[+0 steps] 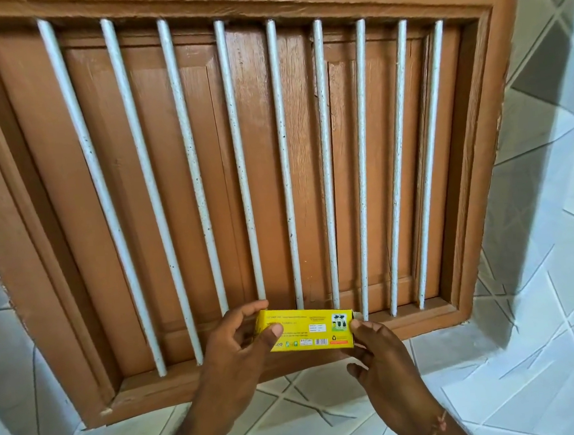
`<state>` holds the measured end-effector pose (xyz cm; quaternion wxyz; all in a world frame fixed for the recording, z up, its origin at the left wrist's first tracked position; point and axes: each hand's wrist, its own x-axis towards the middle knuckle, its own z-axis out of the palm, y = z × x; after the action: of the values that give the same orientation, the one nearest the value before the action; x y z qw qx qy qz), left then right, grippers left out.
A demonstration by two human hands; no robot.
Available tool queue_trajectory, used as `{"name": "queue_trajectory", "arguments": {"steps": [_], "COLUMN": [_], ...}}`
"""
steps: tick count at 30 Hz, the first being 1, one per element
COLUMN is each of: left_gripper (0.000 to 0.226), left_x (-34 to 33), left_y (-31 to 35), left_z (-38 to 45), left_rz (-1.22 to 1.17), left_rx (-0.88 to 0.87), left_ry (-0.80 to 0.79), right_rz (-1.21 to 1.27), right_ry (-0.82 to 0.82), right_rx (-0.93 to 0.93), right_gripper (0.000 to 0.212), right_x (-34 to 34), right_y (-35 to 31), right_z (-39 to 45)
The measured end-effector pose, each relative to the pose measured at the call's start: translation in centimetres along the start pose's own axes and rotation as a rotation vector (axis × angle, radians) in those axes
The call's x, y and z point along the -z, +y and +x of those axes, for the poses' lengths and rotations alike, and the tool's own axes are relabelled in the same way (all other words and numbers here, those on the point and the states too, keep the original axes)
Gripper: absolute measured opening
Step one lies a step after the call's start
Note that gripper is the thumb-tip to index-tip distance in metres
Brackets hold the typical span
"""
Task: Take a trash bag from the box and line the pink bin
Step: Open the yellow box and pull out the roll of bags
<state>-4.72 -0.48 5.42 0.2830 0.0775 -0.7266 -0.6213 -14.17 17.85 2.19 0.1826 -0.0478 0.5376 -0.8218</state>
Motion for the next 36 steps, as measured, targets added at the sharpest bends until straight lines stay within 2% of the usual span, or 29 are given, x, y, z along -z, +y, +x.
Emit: {"name": "queue_trajectory", "arguments": {"steps": [4, 9, 13, 16, 19, 23, 25, 27, 29, 33, 36], "left_gripper": [0.03, 0.03, 0.03, 0.029, 0.028, 0.025, 0.026, 0.033, 0.035, 0.033, 0.034], "left_x": [0.2, 0.1, 0.6, 1.1, 1.2, 1.4, 1.6, 1.7, 1.5, 0.5, 0.3], "left_y": [-0.1, -0.3, -0.2, -0.2, -0.2, 0.3, 0.8, 1.5, 2.5, 4.6, 4.7], "left_z": [-0.1, -0.2, 0.2, 0.3, 0.3, 0.5, 0.6, 0.7, 0.6, 0.3, 0.3], "left_rz": [-0.032, -0.024, -0.01, -0.011, 0.003, 0.058, 0.136, 0.272, 0.45, 0.677, 0.69], "left_rx": [0.028, 0.041, 0.029, 0.021, 0.008, -0.015, -0.042, -0.111, -0.222, -0.357, -0.366], "left_ry": [-0.016, -0.011, 0.01, 0.049, 0.103, 0.134, 0.074, 0.009, -0.032, -0.11, -0.132], "right_rz": [0.059, -0.103, -0.186, -0.294, -0.437, -0.478, -0.34, -0.074, 0.11, 0.201, 0.237], "right_ry": [0.042, 0.16, 0.122, 0.054, 0.094, 0.016, -0.054, -0.112, -0.109, -0.099, -0.124], "right_rx": [-0.018, 0.169, 0.333, 0.367, 0.378, 0.215, 0.055, -0.134, -0.255, -0.369, -0.444], "right_gripper": [0.025, 0.03, 0.023, 0.027, 0.03, 0.027, 0.032, 0.035, 0.035, 0.046, 0.053], "right_x": [-0.3, -1.0, -1.3, -1.3, -1.2, -0.9, -1.0, -1.3, -1.6, -2.5, -2.5], "right_y": [0.0, 0.5, 0.4, 0.4, 1.0, 1.3, 1.4, 1.7, 2.2, 3.4, 3.5], "right_z": [-0.1, -0.2, -0.3, 0.0, 0.6, 0.8, 0.8, 0.8, 1.0, 0.8, 0.9]}}
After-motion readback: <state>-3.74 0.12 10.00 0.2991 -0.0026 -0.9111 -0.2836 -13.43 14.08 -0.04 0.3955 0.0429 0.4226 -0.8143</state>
